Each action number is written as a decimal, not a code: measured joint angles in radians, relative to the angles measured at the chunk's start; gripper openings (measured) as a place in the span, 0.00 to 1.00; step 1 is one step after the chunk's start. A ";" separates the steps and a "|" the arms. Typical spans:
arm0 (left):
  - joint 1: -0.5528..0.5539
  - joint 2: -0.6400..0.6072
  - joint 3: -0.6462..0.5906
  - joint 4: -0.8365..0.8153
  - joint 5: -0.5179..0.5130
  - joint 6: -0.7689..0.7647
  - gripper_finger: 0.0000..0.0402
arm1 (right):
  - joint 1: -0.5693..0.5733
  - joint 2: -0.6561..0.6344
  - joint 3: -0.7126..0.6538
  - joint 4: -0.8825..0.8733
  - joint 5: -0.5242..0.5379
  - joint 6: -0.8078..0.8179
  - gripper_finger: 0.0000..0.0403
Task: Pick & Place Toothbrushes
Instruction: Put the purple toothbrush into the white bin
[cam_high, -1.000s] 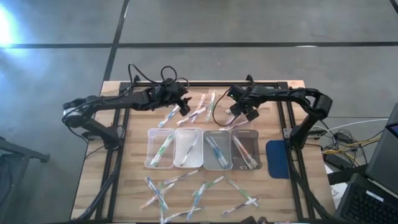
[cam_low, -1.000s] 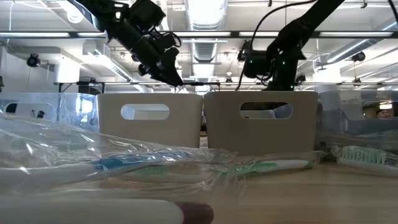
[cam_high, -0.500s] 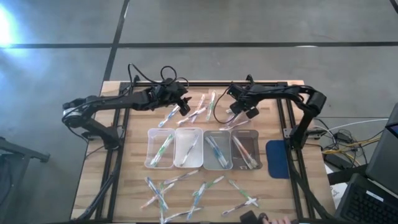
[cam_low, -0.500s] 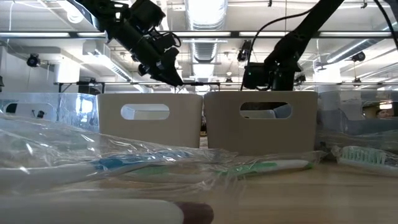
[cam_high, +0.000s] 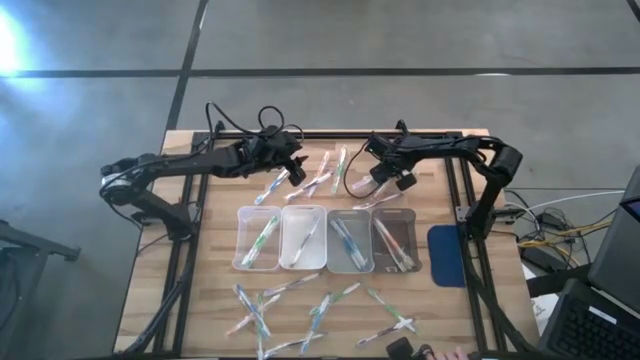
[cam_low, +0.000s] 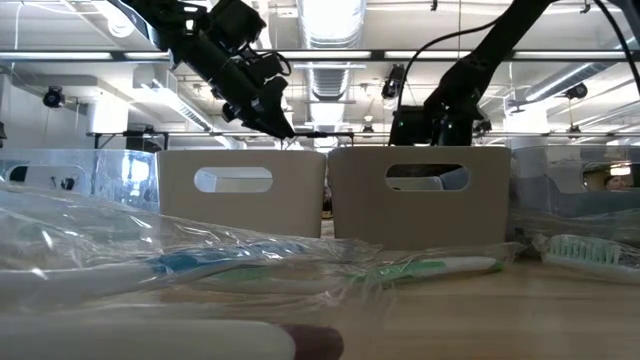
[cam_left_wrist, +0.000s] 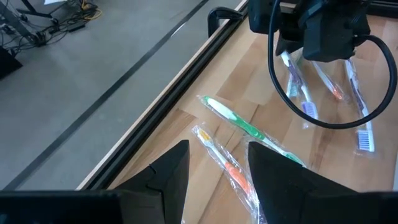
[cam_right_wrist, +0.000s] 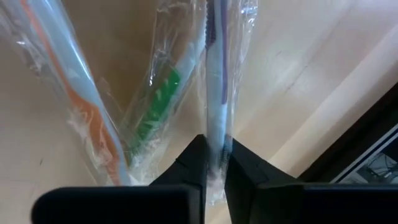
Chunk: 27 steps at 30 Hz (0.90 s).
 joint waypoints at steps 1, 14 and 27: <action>0.000 0.000 0.000 0.000 0.000 0.000 0.42 | 0.000 -0.002 0.000 -0.001 0.000 0.000 0.05; 0.000 0.000 0.000 0.000 0.000 0.018 0.42 | 0.000 -0.175 0.000 -0.030 0.050 0.129 0.05; 0.000 0.000 0.000 0.047 0.000 0.047 0.42 | 0.000 -0.510 0.000 0.024 -0.447 0.611 0.06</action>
